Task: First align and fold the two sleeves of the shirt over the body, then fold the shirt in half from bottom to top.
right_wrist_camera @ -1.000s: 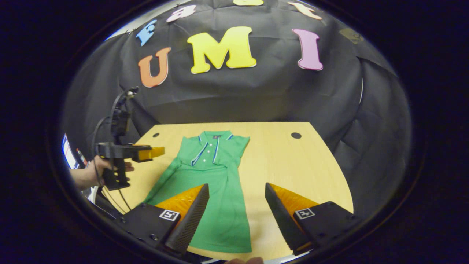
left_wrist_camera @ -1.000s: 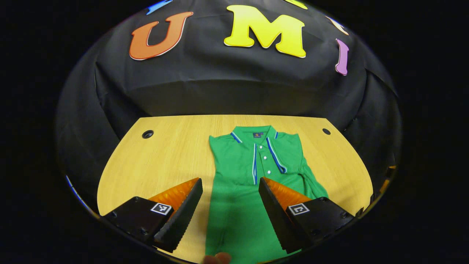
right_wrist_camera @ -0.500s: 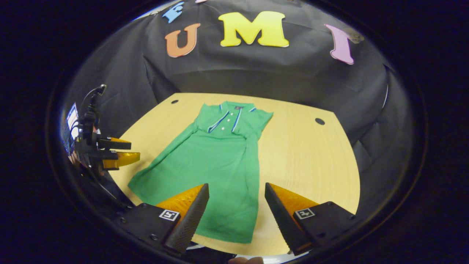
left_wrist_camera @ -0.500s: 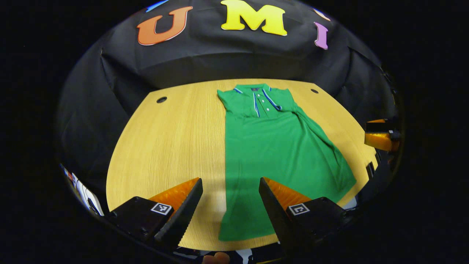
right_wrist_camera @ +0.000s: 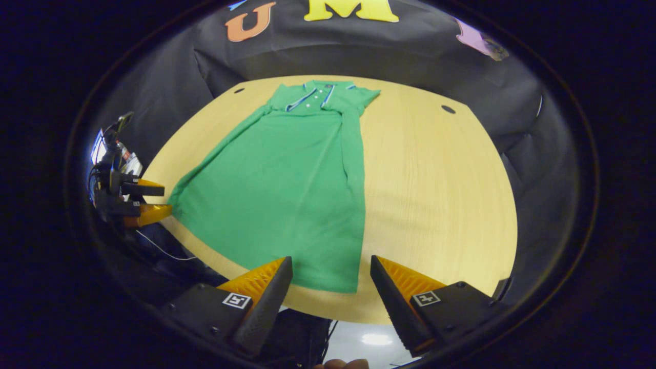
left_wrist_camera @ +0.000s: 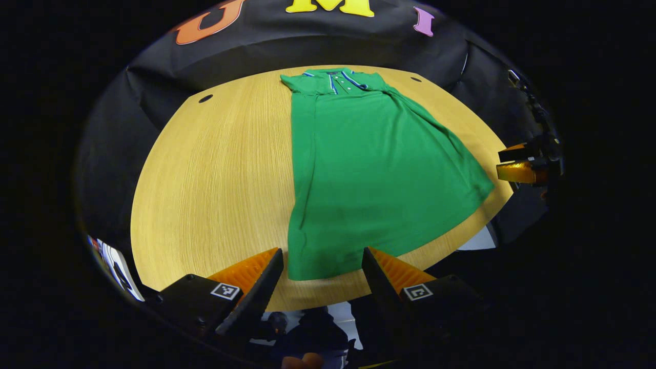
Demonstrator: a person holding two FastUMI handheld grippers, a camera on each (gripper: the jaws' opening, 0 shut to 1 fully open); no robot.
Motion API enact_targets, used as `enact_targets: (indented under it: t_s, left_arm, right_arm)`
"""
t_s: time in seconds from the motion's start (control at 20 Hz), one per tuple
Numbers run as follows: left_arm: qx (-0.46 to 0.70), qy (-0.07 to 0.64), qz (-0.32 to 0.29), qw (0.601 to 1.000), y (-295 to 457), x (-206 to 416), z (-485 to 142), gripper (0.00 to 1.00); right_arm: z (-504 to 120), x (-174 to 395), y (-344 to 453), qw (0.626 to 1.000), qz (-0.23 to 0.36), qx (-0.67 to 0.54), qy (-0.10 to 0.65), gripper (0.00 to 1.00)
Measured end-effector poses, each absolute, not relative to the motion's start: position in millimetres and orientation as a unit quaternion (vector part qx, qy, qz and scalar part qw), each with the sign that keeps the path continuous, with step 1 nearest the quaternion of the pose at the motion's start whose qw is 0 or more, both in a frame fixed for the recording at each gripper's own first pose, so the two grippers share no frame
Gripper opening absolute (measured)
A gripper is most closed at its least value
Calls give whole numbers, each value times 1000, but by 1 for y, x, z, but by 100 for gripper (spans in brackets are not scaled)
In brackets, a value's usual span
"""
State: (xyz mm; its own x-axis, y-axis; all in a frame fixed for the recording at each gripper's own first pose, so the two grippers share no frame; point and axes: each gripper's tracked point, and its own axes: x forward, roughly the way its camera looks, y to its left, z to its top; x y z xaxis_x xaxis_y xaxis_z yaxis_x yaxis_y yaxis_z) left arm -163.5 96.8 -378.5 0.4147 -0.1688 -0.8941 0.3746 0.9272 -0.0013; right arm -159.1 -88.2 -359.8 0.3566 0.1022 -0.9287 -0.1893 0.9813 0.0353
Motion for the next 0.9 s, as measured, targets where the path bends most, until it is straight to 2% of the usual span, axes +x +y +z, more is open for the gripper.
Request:
enact_targets:
  t_s: [0.35, 0.4, 0.45, 0.5, 0.55, 0.9]
  left_arm:
    - [104, 527, -152, 830, 106, -165, -396, 99]
    - [107, 530, -151, 828, 108, -167, -398, 100]
    - [107, 529, -152, 828, 108, -167, -396, 100]
    - [110, 530, -153, 827, 108, -167, -398, 100]
    - [111, 529, -154, 827, 107, -166, -397, 99]
    - [99, 544, -152, 819, 108, -170, -401, 100]
  right_arm:
    - [-387, -166, -89, 807, 85, -57, 581, 93]
    - [-390, -165, -88, 806, 87, -61, 582, 98]
    - [-395, -166, -88, 803, 89, -66, 586, 93]
    - [-399, -167, -89, 799, 89, -69, 591, 93]
    - [-403, -169, -89, 796, 89, -68, 595, 98]
    - [-403, -169, -89, 780, 104, -87, 610, 98]
